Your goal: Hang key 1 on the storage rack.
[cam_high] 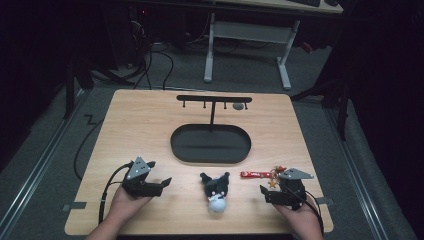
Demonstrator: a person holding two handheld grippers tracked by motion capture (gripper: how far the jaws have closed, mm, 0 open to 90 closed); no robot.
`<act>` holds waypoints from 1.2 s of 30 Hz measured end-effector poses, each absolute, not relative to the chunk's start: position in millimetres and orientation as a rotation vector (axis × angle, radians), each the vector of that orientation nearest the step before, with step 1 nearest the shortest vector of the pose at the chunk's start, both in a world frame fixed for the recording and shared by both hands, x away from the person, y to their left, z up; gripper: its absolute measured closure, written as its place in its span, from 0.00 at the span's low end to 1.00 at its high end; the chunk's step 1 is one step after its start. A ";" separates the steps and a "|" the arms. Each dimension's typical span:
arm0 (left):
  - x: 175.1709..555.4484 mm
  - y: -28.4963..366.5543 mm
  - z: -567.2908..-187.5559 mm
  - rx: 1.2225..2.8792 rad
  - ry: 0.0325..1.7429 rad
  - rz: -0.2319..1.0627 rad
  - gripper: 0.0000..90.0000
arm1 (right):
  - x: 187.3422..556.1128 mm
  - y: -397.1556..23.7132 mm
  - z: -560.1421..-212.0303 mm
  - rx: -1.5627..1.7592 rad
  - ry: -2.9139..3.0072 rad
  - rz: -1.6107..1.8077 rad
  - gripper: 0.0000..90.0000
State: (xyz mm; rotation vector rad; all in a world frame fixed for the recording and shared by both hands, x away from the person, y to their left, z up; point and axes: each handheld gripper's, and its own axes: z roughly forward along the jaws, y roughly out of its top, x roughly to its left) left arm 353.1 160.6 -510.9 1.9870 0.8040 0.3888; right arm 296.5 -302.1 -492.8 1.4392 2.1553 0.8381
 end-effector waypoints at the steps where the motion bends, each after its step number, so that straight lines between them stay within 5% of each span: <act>1: 353.0 160.3 -510.9 1.988 0.801 0.390 0.17 | 296.0 -302.3 -492.9 1.447 2.171 0.831 0.17; 36: 352.9 157.3 -512.3 2.022 0.759 0.370 0.17 | 314.6 -317.6 -481.5 1.550 2.448 0.470 0.26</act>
